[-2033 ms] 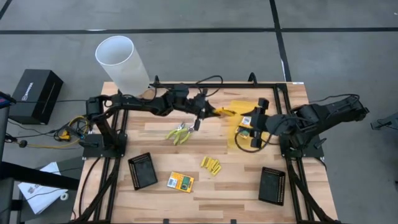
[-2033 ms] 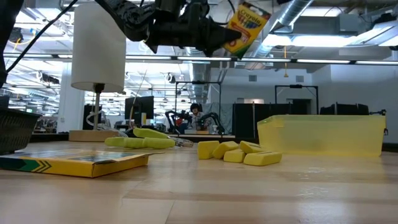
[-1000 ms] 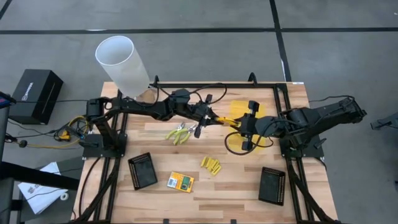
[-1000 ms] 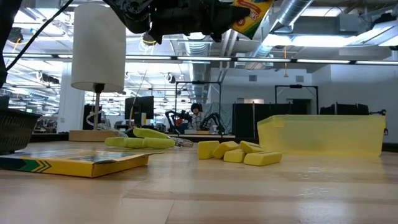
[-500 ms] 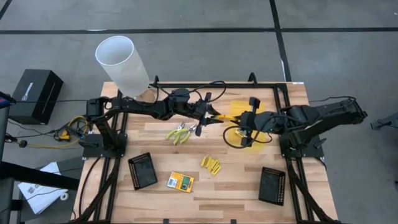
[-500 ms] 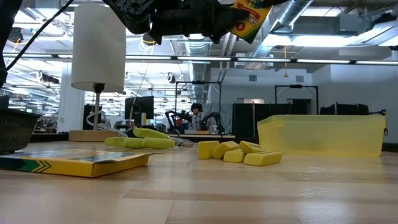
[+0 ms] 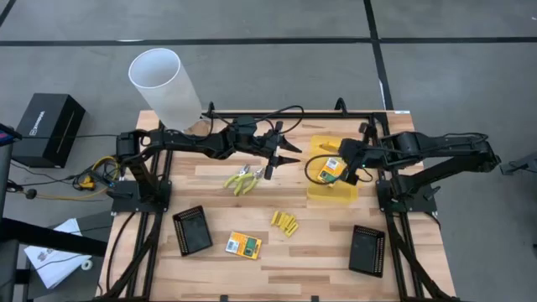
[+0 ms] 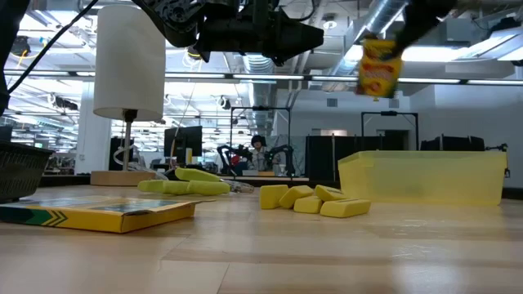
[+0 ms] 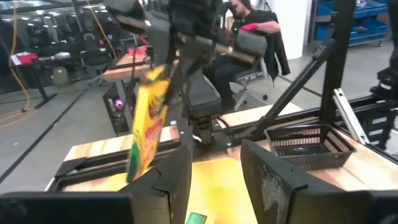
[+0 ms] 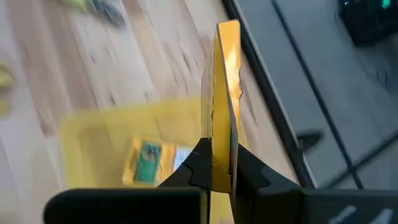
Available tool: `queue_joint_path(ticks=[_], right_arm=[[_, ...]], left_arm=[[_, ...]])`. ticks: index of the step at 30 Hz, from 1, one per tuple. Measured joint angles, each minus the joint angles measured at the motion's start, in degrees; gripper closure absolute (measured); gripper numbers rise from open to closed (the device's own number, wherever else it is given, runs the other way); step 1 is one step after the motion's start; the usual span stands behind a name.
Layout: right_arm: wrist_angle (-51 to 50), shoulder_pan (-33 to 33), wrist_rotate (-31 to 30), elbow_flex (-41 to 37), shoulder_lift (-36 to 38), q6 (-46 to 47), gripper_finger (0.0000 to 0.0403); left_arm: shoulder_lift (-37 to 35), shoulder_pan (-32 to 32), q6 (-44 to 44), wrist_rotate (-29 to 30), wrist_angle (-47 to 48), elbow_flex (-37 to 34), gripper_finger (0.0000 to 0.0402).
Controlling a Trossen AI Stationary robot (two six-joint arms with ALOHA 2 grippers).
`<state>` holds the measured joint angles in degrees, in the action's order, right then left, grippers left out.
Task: Pick & Place School Supplies
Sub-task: Put the top crayon box into the yellow bin
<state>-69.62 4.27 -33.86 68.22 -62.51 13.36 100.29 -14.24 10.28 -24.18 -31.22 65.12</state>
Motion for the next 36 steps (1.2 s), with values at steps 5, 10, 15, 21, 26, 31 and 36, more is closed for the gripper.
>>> queue_joint_path(ticks=[5, 10, 15, 21, 26, 31, 36], right_arm=[[2.7, -2.7, 3.4, -6.2, 3.2, 0.2, 0.0387], [9.1, -6.1, 6.6, -15.5, 6.5, 0.2, 0.0387], [15.2, -9.0, 7.7, -23.1, 8.7, -1.0, 0.0387], [19.6, -12.0, 8.4, -24.4, 9.0, -3.7, 0.0343], [20.4, -13.1, 8.3, -24.4, 9.0, -4.8, 0.0282], [20.7, -13.1, 8.3, -24.4, 9.0, -5.0, 0.0229], [20.7, -12.9, 8.4, -24.4, 9.0, -4.9, 0.0201]], left_arm=[[0.0, 0.1, -0.2, 0.3, 0.2, 0.0, 0.0272], [0.0, 0.6, -0.2, 0.3, 0.3, 0.0, 0.0271], [0.0, 0.9, -0.2, 0.3, 0.3, 0.0, 0.027], [0.0, 0.9, -1.2, 0.3, 0.3, 0.0, 0.027], [0.0, 0.9, -1.5, 0.4, 0.4, 0.0, 0.027], [0.0, 0.9, -1.5, 0.4, 0.4, 0.0, 0.027], [0.0, 0.9, -1.6, 0.4, 0.4, 0.0, 0.027]])
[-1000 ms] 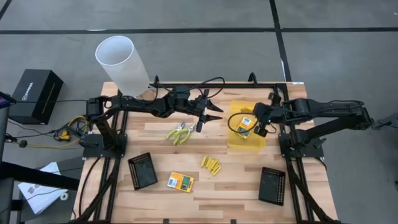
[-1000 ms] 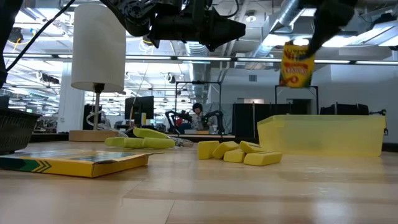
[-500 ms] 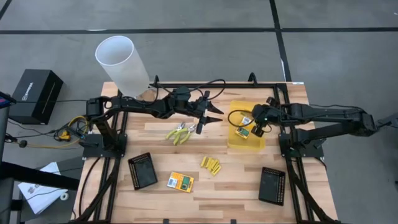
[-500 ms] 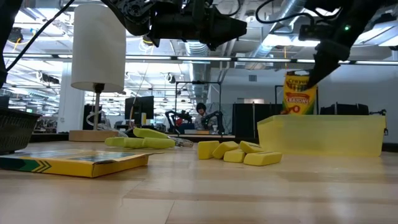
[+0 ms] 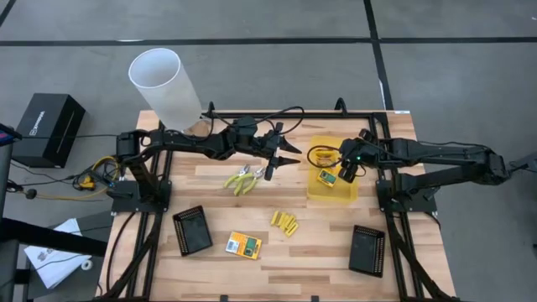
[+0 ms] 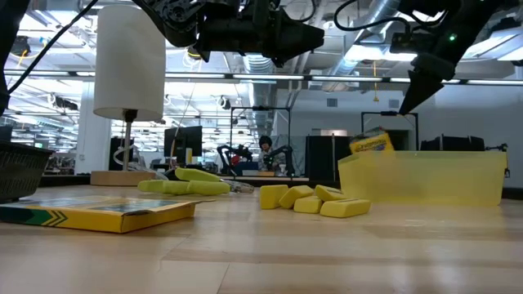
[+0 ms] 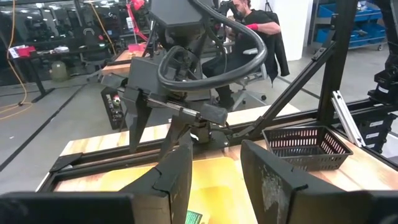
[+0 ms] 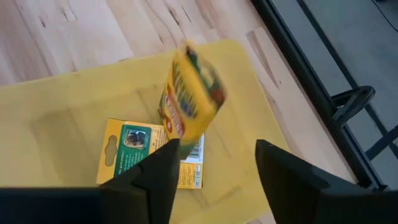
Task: Pick & Place School Supplies
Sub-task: Put the top crayon box into the yellow bin
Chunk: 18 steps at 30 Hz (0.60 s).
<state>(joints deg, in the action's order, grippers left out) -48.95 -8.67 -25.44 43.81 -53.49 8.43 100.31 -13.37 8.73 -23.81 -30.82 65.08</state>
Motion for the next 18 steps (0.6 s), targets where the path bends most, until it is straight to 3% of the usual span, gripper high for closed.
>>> queue_joint_path(ticks=[18], right_arm=[[0.3, 2.3, 0.5, 0.0, 0.0, 1.7, 0.0221]], left_arm=[[-0.5, -0.6, 0.0, 0.0, 6.0, 0.0, 0.027]])
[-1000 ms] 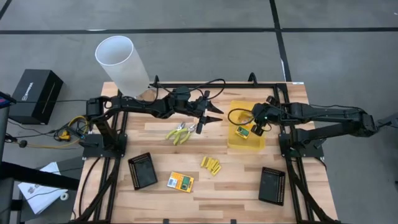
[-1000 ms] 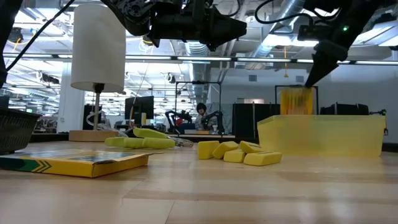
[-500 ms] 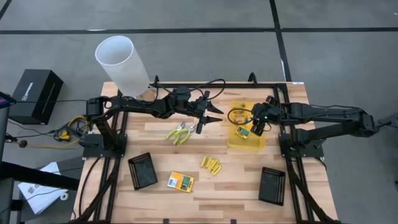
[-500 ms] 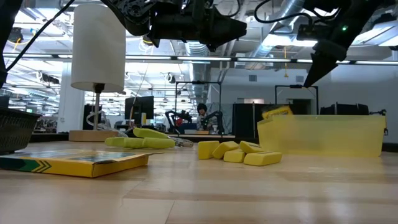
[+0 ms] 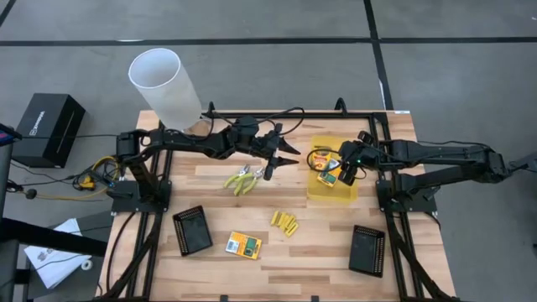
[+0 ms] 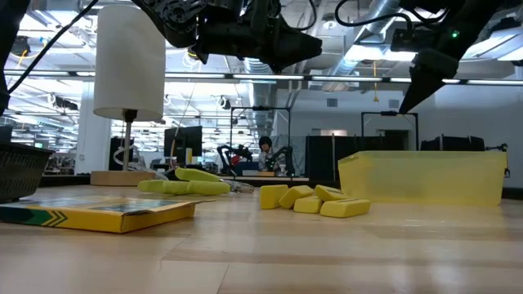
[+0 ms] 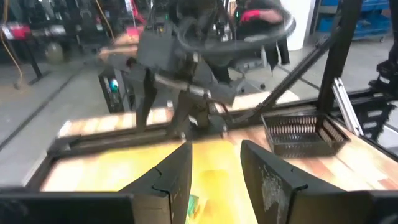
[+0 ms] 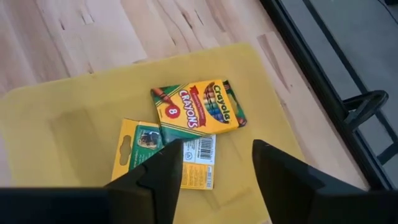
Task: Pick & Place School Supplies
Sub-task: Put the top crayon box into the yellow bin, then put the crayon box into the yellow bin
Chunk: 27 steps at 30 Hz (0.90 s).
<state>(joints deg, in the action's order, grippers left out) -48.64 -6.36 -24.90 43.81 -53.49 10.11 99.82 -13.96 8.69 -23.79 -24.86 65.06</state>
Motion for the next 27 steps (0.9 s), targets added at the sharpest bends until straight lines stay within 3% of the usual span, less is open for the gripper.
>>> queue_joint_path(ticks=[7, 9, 14, 21, 27], right_arm=[[7.4, 4.8, 5.1, 0.0, -0.2, -0.1, 0.0221], [11.2, 7.1, 5.4, 0.0, -0.9, -1.2, 0.0221], [16.5, 11.4, 5.4, 0.1, -2.6, -1.5, 0.0225], [21.1, 14.8, 5.4, 0.0, -5.8, -1.5, 0.0226], [25.3, 14.9, 5.4, 0.0, -8.0, -3.5, 0.0226]], left_arm=[[-4.1, 1.3, 2.6, 0.3, 23.0, -1.1, 0.027], [-5.5, 2.9, 2.7, 2.3, 24.0, -3.8, 0.027], [-11.4, 5.2, 2.2, 14.0, 24.4, -13.8, 0.027], [-21.8, 6.4, -6.6, 15.4, 24.5, -27.9, 0.027], [-24.4, 12.4, -14.1, 17.1, 24.3, -34.4, 0.0253]])
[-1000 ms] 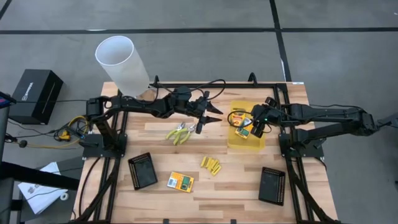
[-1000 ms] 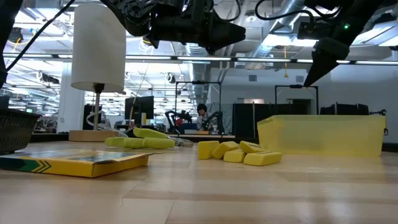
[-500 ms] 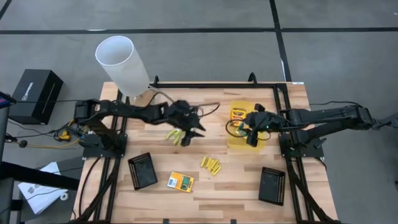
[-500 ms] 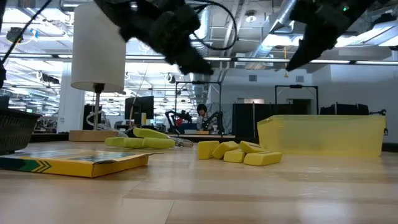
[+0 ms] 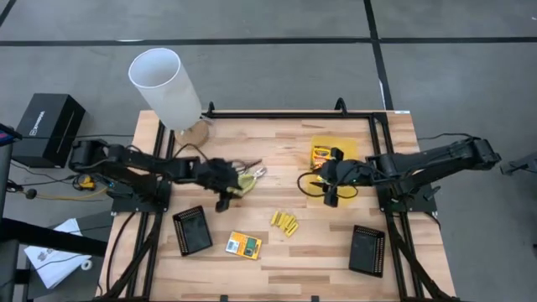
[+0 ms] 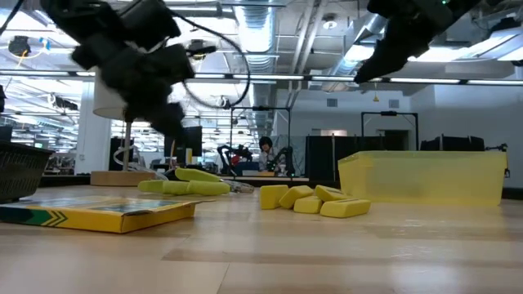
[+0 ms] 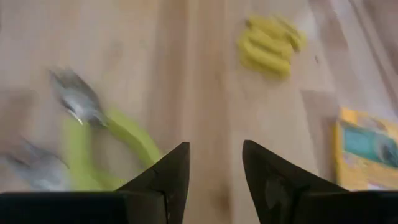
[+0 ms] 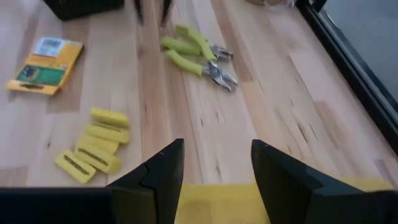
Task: Pick & Place School Supplies
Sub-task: Put the crayon box into the yellow bin
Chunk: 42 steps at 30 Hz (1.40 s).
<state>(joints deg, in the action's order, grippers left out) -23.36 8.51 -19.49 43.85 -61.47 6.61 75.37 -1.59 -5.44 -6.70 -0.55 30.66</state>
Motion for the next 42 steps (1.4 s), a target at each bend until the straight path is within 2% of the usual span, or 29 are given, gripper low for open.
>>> queue_joint_path(ticks=[8, 13, 17, 24, 31, 38, 42], right_arm=[[3.4, 0.1, 0.7, 0.1, -1.3, -0.4, 0.0225], [8.9, 2.2, 8.5, -0.1, -3.8, 6.9, 0.0228], [15.7, 5.7, 12.2, -0.1, -8.7, 12.7, 0.0232], [26.0, 10.1, 13.8, -0.1, -19.7, 19.5, 0.023], [43.4, 11.1, 17.9, 0.2, -29.6, 24.7, 0.022], [46.7, 14.1, 18.2, 5.0, -39.1, 30.7, 0.0224], [46.4, 16.3, 16.2, 10.8, -45.4, 27.6, 0.0227]], left_arm=[[2.6, 8.2, -5.5, 5.2, -0.9, -0.7, 0.0212], [2.9, 10.1, -7.3, 7.4, -1.5, -0.7, 0.0208], [2.9, 11.3, -9.0, 7.0, -1.5, -0.7, 0.0214], [2.9, 15.1, -13.3, 4.9, -1.5, -0.7, 0.0217], [2.9, 18.7, -16.6, 5.1, -1.7, -0.7, 0.0218], [2.9, 21.4, -16.9, 7.3, -1.6, -0.7, 0.022], [3.4, 23.4, -16.8, 10.4, -1.4, -0.7, 0.0221]])
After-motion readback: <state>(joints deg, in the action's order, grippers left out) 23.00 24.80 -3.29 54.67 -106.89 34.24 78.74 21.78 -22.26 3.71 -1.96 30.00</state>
